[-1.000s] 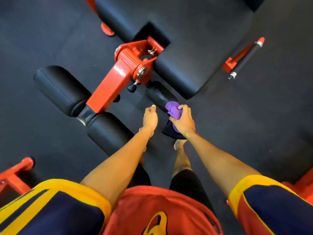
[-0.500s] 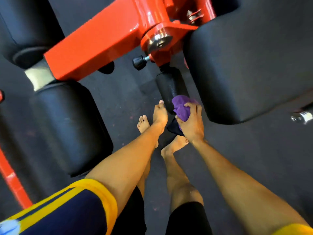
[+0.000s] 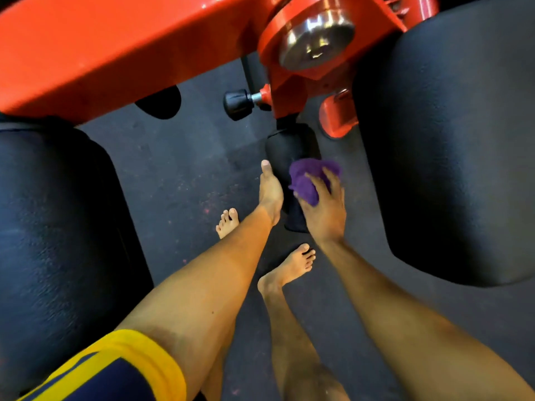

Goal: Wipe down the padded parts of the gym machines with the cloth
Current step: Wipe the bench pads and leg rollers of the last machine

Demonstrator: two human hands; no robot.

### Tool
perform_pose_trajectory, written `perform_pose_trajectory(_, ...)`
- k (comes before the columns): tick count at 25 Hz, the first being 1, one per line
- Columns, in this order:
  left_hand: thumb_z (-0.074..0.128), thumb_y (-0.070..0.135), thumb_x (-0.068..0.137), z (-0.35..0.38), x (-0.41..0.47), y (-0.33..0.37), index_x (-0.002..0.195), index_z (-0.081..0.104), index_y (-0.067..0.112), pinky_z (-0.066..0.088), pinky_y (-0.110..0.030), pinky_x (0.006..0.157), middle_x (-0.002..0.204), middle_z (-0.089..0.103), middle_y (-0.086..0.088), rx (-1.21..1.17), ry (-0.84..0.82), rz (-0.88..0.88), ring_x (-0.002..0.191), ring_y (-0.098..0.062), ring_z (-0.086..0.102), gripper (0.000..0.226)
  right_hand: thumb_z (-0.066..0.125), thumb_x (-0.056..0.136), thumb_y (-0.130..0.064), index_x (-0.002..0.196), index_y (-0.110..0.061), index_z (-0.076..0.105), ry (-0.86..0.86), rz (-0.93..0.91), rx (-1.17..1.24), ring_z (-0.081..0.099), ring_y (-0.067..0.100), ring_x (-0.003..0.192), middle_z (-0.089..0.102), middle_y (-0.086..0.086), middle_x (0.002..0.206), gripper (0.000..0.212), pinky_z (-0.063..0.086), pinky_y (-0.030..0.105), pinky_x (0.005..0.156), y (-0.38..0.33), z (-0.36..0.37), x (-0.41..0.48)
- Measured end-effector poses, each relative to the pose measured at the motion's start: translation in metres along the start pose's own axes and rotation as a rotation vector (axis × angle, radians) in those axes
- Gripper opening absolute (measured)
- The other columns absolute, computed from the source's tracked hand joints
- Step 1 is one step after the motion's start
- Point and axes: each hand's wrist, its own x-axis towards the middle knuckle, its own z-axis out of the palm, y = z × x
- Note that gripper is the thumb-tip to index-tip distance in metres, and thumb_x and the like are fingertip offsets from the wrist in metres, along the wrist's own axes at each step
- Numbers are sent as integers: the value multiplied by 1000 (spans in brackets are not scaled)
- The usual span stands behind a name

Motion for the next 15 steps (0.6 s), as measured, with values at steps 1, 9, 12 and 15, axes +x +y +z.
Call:
perform_pose_trajectory(1, 21, 100, 62, 2, 3, -3, 150, 47, 25, 27, -43, 123, 153, 50, -3, -27, -20, -19, 143, -19, 43, 119, 78, 88, -35, 138, -27, 61, 27, -13, -3, 38, 37, 145, 39, 5, 159, 54, 47, 54, 108, -8, 3, 23)
perform_pose_trajectory(9, 18, 100, 72, -2, -33, 27, 144, 48, 19, 36, -44, 118, 147, 55, -9, -116, -40, -115, 133, -24, 53, 113, 78, 84, -36, 156, -42, 33, -102, -145, -205, 33, 45, 144, 12, 2, 170, 85, 39, 59, 113, 2, 8, 1)
perform_pose_trajectory(12, 6, 76, 96, 2, -48, 37, 124, 60, 20, 40, -43, 114, 138, 61, -11, -142, -86, -149, 129, -27, 55, 83, 81, 84, -22, 154, -40, 39, -131, -136, -138, 27, 43, 147, 15, -1, 169, 83, 40, 66, 111, 33, -1, -40)
perform_pose_trajectory(15, 7, 79, 95, 6, -53, 37, 112, 67, 19, 42, -42, 112, 130, 67, -13, -171, -168, -161, 128, -27, 58, 86, 78, 82, -14, 152, -34, 47, -72, -173, -179, 33, 45, 145, 24, 5, 167, 79, 37, 63, 113, 11, 8, -2)
